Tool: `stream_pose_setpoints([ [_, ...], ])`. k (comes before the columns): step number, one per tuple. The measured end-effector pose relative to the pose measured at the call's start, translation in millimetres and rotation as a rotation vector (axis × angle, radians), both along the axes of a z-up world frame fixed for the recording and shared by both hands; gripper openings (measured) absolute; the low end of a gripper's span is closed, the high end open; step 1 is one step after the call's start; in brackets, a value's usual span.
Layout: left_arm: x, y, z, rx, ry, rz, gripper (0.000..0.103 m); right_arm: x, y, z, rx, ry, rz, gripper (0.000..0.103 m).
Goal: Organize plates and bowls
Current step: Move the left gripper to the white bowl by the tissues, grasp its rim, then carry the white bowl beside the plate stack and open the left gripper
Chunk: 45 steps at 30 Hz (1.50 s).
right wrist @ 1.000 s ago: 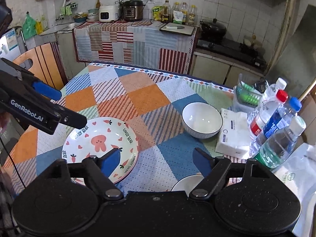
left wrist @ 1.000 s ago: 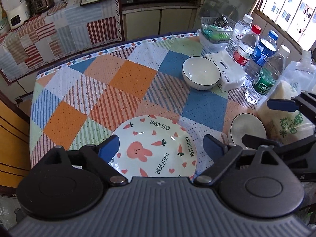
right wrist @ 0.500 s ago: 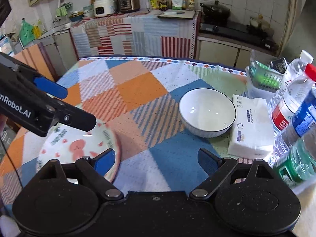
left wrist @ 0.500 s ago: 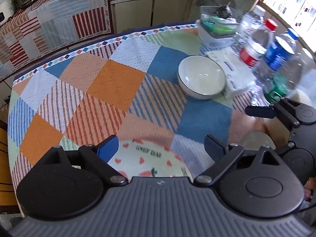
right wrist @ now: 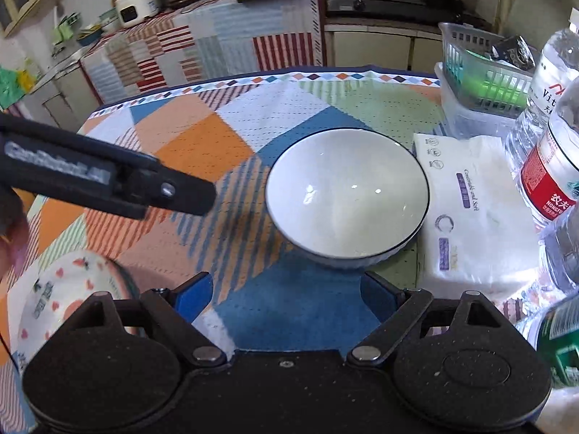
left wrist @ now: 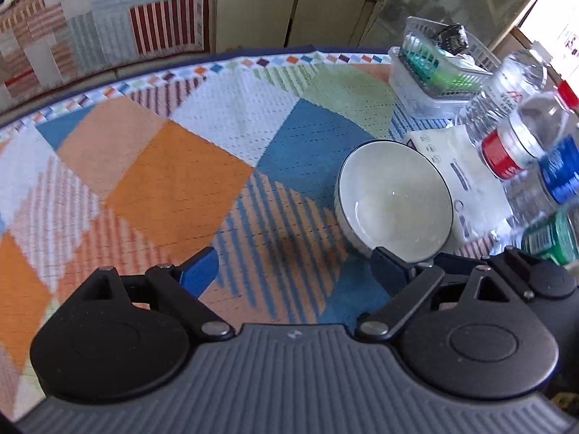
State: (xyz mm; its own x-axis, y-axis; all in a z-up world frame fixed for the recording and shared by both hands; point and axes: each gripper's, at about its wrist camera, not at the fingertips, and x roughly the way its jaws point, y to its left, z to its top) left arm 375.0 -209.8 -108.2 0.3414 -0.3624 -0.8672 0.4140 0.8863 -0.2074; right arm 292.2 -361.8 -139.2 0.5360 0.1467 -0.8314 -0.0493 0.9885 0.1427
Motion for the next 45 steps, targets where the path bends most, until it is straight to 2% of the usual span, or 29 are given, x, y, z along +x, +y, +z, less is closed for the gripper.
stream_pose_setpoints([
  [2, 5, -6, -9, -0.020, 0.005, 0.008, 0.089, 6, -2, -4, -0.005, 0.009, -0.002, 0.091],
  [4, 11, -14, -20, -0.025, 0.018, 0.013, 0.077, 13, -6, -12, -0.002, 0.036, -0.023, 0.091],
  [5, 15, -19, -25, -0.023, 0.028, 0.018, 0.075, 15, -8, -15, -0.004, 0.038, -0.029, 0.090],
  [7, 20, -26, -34, -0.045, 0.050, 0.040, 0.061, 19, -10, -20, -0.016, 0.036, -0.045, 0.089],
  [8, 23, -32, -37, -0.038, 0.058, 0.035, 0.058, 21, -12, -22, -0.013, 0.037, -0.049, 0.089],
  [11, 24, -44, -43, -0.037, 0.057, 0.025, 0.036, 26, -18, -26, -0.007, 0.034, -0.078, 0.087],
  [13, 24, -47, -43, -0.071, 0.081, 0.013, 0.014, 29, -22, -27, -0.002, 0.030, -0.100, 0.085],
  [15, 21, -52, -42, -0.051, 0.084, 0.003, 0.013, 30, -27, -27, 0.012, 0.028, -0.113, 0.083],
  [19, 15, -48, -40, -0.013, 0.097, 0.004, 0.013, 22, -19, -25, -0.019, 0.011, -0.048, 0.076],
  [24, 8, -27, -34, -0.019, 0.100, 0.016, 0.013, 17, -10, -21, 0.006, 0.022, -0.019, 0.075],
  [31, -4, 16, -11, -0.034, 0.112, 0.043, 0.013, 9, 18, -3, 0.036, 0.009, 0.024, 0.075],
  [38, -9, 62, 7, -0.010, 0.083, 0.090, 0.014, 7, 57, 13, 0.059, -0.015, 0.100, 0.076],
  [45, 2, 97, -9, -0.009, 0.074, 0.147, 0.014, 21, 94, 2, 0.062, -0.007, 0.151, 0.076],
])
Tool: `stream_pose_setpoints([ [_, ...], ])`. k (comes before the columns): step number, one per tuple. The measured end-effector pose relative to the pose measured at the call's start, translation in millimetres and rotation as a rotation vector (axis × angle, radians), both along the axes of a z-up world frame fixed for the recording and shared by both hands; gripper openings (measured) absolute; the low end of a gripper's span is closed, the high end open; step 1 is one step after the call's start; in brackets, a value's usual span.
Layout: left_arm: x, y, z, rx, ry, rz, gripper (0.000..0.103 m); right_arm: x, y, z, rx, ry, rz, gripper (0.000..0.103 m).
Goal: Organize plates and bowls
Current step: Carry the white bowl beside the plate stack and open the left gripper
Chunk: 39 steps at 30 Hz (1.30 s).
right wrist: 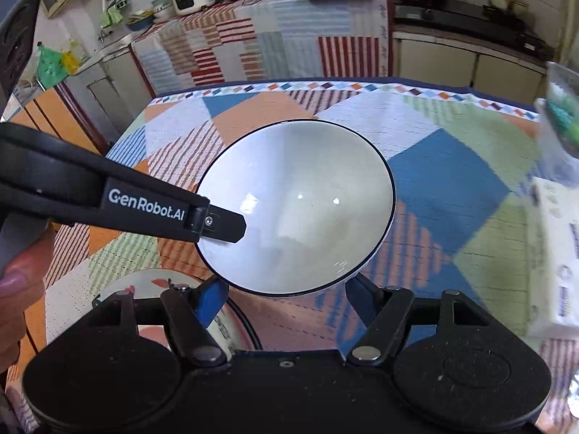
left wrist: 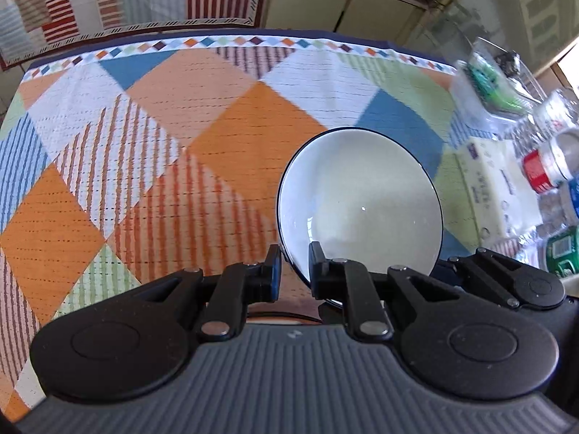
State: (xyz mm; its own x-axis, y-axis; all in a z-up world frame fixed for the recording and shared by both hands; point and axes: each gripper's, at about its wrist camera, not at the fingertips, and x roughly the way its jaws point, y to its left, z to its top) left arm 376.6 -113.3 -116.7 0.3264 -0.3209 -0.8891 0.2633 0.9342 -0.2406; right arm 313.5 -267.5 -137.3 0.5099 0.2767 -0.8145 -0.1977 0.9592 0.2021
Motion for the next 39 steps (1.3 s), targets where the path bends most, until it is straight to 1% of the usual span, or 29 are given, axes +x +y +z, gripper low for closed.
stream_pose_setpoints([
  [4, 10, 7, -17, -0.021, 0.020, 0.026, 0.014, 13, 9, -12, -0.011, 0.030, 0.005, 0.076],
  [9, 14, 7, -32, -0.018, 0.046, 0.043, 0.015, 22, 12, -25, -0.025, 0.068, 0.012, 0.076],
  [12, 13, 4, -35, -0.009, 0.049, 0.040, 0.015, 22, 14, -28, -0.050, 0.069, 0.018, 0.076],
  [15, 10, 2, -32, -0.005, 0.050, 0.027, 0.017, 18, 13, -26, -0.061, 0.074, -0.005, 0.076],
  [18, 1, 0, -20, 0.020, 0.015, 0.014, 0.018, 13, 7, -20, -0.053, 0.084, -0.025, 0.077],
  [19, -3, 0, -14, 0.028, -0.007, 0.007, 0.021, 11, 4, -16, -0.048, 0.083, -0.033, 0.079],
  [21, -10, 1, -1, 0.034, -0.042, -0.008, 0.024, 3, 0, -6, -0.042, 0.069, -0.051, 0.079],
  [25, -24, 6, 29, 0.009, -0.086, -0.043, 0.034, -12, -7, 16, -0.032, 0.042, -0.082, 0.080],
  [26, -29, 8, 37, 0.004, -0.098, -0.054, 0.034, -16, -9, 22, -0.028, 0.037, -0.090, 0.080],
  [29, -43, 11, 54, -0.008, -0.100, -0.128, 0.035, -30, -13, 39, -0.033, 0.022, -0.104, 0.080],
  [31, -55, 15, 65, 0.000, -0.097, -0.143, 0.035, -41, -14, 48, -0.045, 0.023, -0.105, 0.080],
  [33, -69, 18, 76, 0.002, -0.114, -0.183, 0.035, -53, -15, 56, -0.050, 0.018, -0.101, 0.080],
  [34, -77, 19, 80, 0.012, -0.123, -0.200, 0.038, -59, -16, 60, -0.053, 0.015, -0.101, 0.080],
  [37, -97, 22, 94, 0.052, -0.141, -0.231, 0.041, -80, -15, 71, -0.065, 0.013, -0.100, 0.080],
  [39, -110, 24, 103, 0.052, -0.146, -0.262, 0.041, -95, -17, 78, -0.060, 0.022, -0.102, 0.080],
])
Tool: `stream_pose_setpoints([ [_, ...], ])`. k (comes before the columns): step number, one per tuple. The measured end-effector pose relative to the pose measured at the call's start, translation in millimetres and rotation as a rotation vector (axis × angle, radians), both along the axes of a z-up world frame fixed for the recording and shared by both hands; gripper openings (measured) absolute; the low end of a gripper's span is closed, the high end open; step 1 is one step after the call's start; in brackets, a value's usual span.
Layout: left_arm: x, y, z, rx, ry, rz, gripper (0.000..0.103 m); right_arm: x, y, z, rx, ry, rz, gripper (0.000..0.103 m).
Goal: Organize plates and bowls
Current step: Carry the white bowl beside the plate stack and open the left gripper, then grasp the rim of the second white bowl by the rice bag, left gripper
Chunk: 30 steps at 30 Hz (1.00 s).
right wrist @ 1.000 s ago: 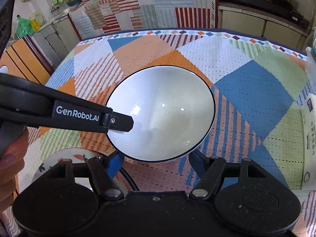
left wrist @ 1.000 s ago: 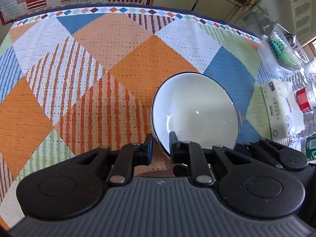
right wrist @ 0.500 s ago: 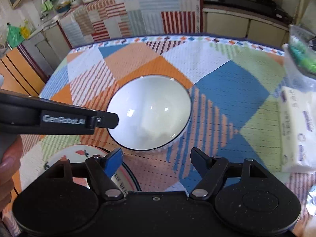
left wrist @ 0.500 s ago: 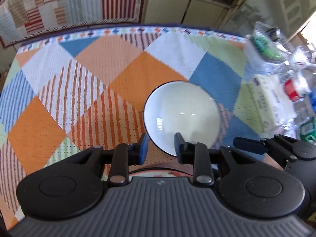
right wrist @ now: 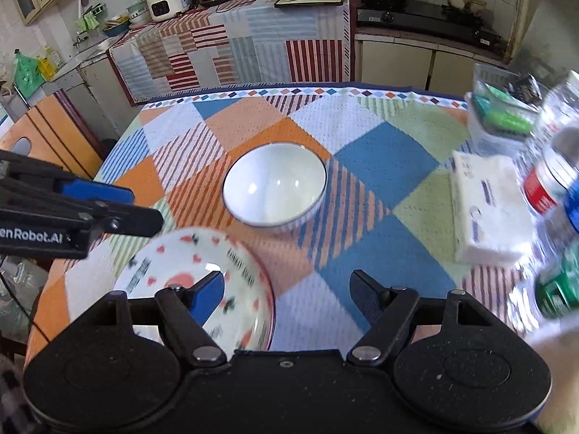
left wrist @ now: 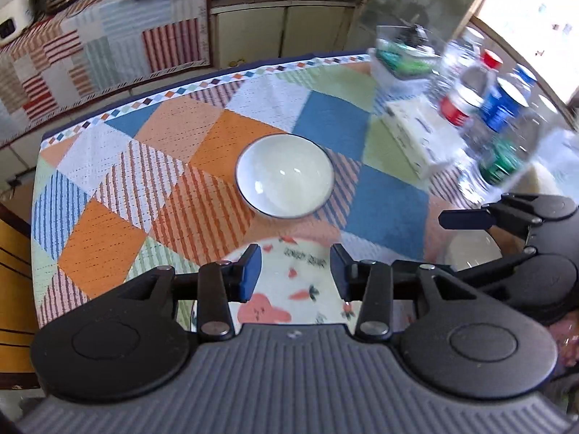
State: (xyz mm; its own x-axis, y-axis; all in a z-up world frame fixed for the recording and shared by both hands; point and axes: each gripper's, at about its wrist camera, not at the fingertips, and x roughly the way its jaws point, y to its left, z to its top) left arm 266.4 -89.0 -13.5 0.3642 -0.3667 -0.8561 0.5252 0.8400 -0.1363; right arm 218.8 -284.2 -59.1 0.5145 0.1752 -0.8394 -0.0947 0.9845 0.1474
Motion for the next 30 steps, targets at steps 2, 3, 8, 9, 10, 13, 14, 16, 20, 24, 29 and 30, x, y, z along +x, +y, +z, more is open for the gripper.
stream_pose_setpoints([
  [2, -12, 2, 8, -0.002, -0.015, -0.040, 0.046, -15, -2, 7, -0.006, 0.007, -0.003, 0.081],
  [3, -20, 3, 12, 0.000, -0.027, -0.058, 0.050, -23, -2, 11, -0.017, 0.006, -0.005, 0.082],
  [8, -49, 5, 25, 0.010, -0.025, -0.124, 0.057, -55, -2, 17, -0.079, 0.016, -0.019, 0.086],
  [9, -54, 5, 26, 0.013, -0.026, -0.133, 0.060, -60, -2, 17, -0.079, 0.023, -0.014, 0.086],
  [10, -59, 5, 27, 0.018, -0.025, -0.143, 0.064, -65, -1, 18, -0.079, 0.027, -0.009, 0.087],
  [13, -71, 4, 28, 0.039, -0.018, -0.153, 0.070, -84, 3, 22, -0.091, 0.028, 0.005, 0.089],
  [14, -75, 4, 28, 0.042, -0.015, -0.155, 0.070, -89, 3, 24, -0.091, 0.030, 0.002, 0.089],
  [16, -82, 5, 27, 0.039, -0.005, -0.158, 0.074, -99, 2, 27, -0.087, 0.034, -0.010, 0.090],
  [20, -94, 5, 22, 0.018, 0.027, -0.176, 0.079, -114, 1, 29, -0.118, 0.055, -0.018, 0.090],
  [24, -108, 3, 14, 0.034, 0.026, -0.195, 0.090, -127, 2, 25, -0.187, 0.055, 0.022, 0.090],
  [29, -115, -2, 3, 0.045, 0.033, -0.213, 0.090, -139, -8, 11, -0.184, 0.059, 0.003, 0.090],
  [30, -116, -4, 0, 0.045, 0.036, -0.215, 0.090, -142, -12, 9, -0.175, 0.047, -0.014, 0.090],
])
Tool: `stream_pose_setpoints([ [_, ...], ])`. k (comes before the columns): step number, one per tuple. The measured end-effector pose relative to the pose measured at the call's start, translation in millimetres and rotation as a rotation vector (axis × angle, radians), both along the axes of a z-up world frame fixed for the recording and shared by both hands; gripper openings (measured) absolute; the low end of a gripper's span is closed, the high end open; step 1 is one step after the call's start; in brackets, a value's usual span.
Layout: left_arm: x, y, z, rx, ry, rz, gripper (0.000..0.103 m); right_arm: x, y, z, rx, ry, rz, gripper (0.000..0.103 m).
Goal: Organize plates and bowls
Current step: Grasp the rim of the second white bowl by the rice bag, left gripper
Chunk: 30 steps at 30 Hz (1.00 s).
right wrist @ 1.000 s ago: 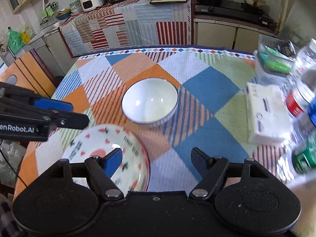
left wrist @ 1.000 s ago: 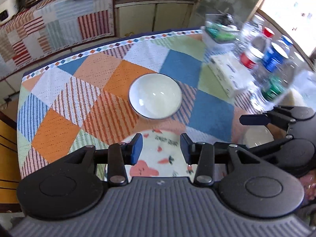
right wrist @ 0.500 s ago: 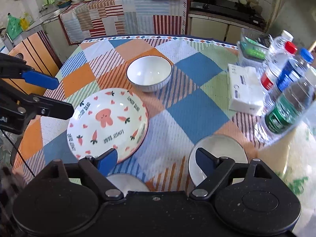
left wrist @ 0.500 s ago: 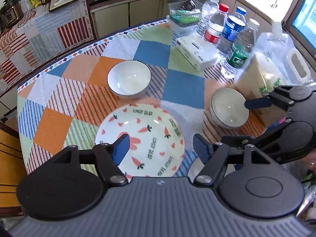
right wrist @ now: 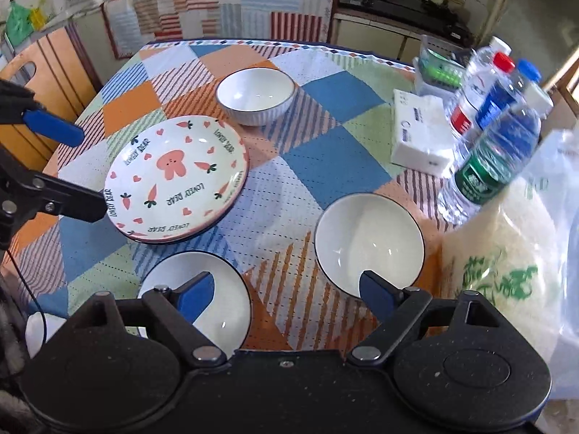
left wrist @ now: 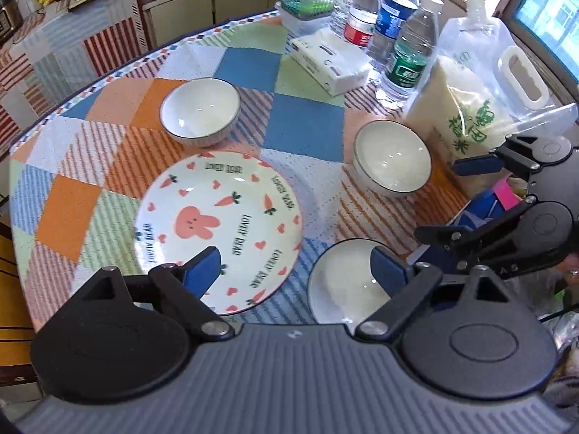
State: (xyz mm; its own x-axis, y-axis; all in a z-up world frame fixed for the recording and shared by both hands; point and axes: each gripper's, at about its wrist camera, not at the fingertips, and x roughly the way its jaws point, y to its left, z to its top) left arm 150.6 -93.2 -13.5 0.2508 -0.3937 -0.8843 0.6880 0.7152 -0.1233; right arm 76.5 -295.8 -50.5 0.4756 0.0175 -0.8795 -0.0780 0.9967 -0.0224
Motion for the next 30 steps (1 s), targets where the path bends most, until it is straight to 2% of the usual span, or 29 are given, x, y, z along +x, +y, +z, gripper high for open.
stream_pose_setpoints([
  [6, 3, -27, -22, -0.038, 0.016, 0.008, 0.090, -16, -27, -23, 0.087, -0.059, -0.096, 0.090],
  [12, 13, -65, -48, -0.070, 0.034, 0.026, 0.090, -15, -45, -52, 0.041, -0.106, -0.120, 0.090],
  [16, 26, -91, -64, -0.074, 0.051, 0.061, 0.089, 11, -58, -74, 0.076, -0.007, -0.176, 0.090],
  [18, 31, -100, -70, -0.093, 0.077, 0.062, 0.089, 17, -61, -81, 0.073, -0.018, -0.192, 0.090],
  [22, 37, -120, -84, -0.089, 0.084, 0.071, 0.088, 28, -72, -100, 0.071, 0.019, -0.251, 0.090],
  [26, 36, -137, -98, -0.081, 0.080, 0.044, 0.087, 30, -78, -109, 0.088, -0.012, -0.266, 0.090],
  [30, 37, -149, -115, -0.077, 0.091, 0.096, 0.085, 36, -72, -118, 0.054, -0.051, -0.229, 0.091],
])
